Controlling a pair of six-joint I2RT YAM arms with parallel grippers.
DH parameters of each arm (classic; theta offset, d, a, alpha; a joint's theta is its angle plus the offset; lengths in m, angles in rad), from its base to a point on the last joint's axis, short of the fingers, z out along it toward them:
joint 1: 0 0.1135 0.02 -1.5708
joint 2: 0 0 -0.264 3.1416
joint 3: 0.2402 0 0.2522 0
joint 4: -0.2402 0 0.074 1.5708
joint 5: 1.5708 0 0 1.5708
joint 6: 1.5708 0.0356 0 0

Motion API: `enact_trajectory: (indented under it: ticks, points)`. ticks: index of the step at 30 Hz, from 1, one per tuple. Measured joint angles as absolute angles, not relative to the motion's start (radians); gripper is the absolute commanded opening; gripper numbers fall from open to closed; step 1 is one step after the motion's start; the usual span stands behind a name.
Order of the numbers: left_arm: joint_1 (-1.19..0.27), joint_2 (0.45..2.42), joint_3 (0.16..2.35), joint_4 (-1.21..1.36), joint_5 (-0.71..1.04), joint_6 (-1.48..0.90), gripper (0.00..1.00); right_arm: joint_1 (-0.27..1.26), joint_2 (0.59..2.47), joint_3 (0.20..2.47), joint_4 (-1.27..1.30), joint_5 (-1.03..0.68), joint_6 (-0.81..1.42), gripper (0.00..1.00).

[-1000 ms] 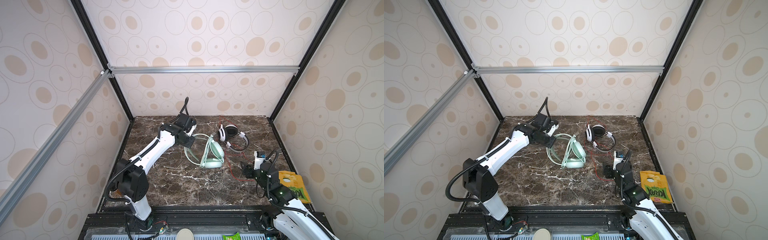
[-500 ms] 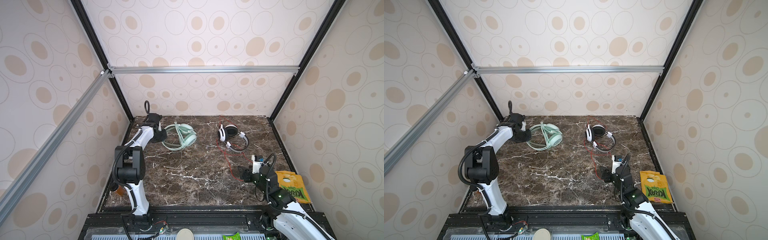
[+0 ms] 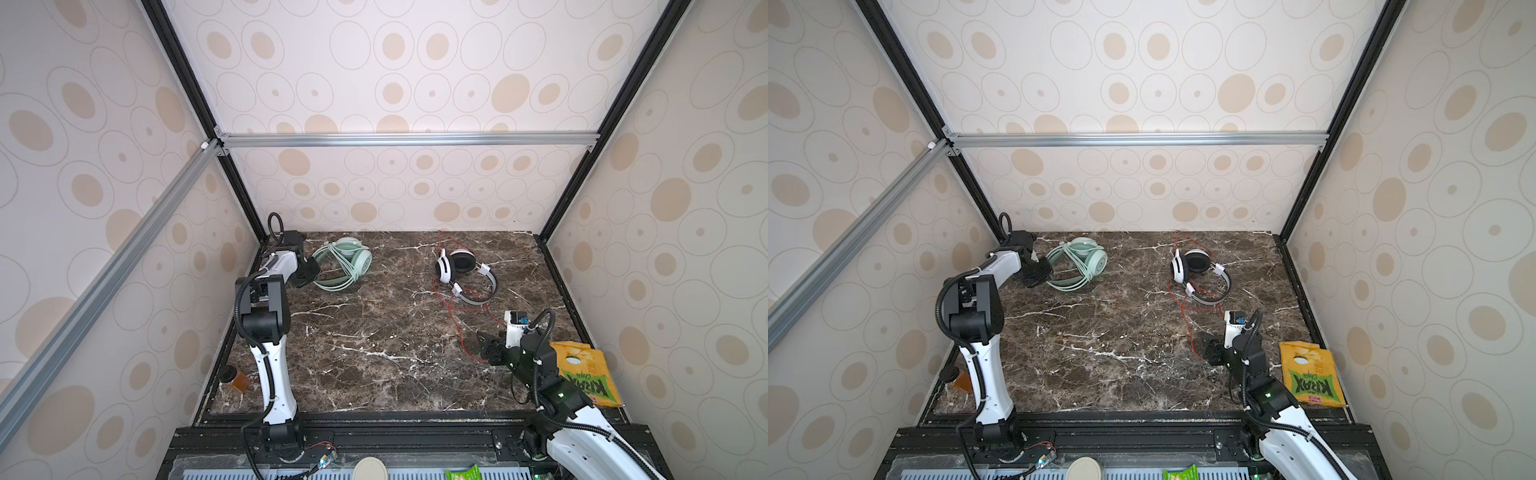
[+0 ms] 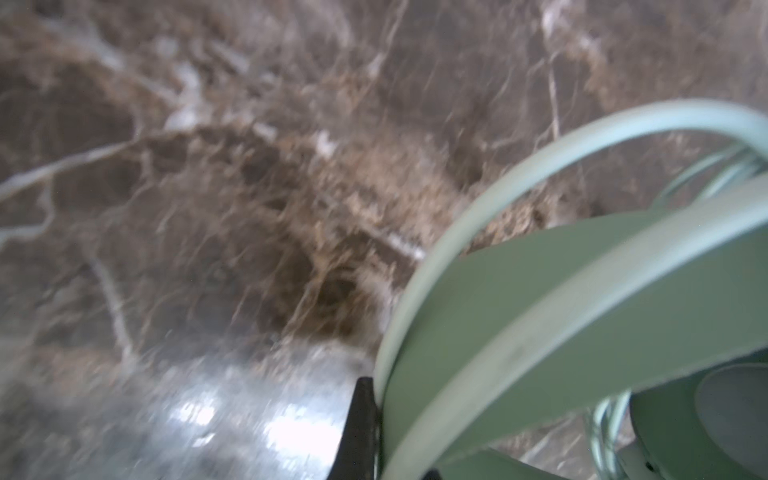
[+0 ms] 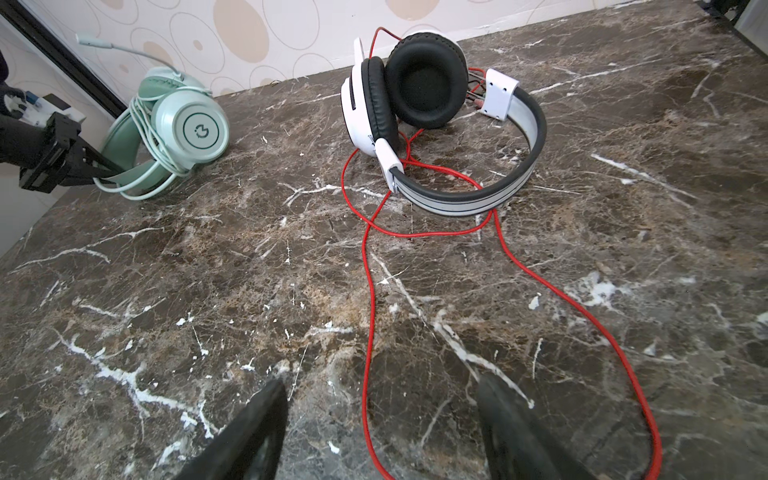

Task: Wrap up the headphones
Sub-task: 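Lower the wrapped mint-green headset onto the table and open the left gripper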

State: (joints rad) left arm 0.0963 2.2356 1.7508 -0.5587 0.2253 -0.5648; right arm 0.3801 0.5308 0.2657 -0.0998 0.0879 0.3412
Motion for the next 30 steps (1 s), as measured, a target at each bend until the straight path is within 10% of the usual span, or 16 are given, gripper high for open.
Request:
enact_trajectory:
  ticks: [19,30]
  points:
    - [0.123,2.287,1.803,-0.553,0.28,-0.582,0.23,0.38,0.509,0.266,-0.113,0.09,0.328,0.74]
    - [0.125,2.284,1.802,-0.522,0.305,-0.59,0.58,0.38,0.509,0.266,-0.113,0.091,0.328,0.73]
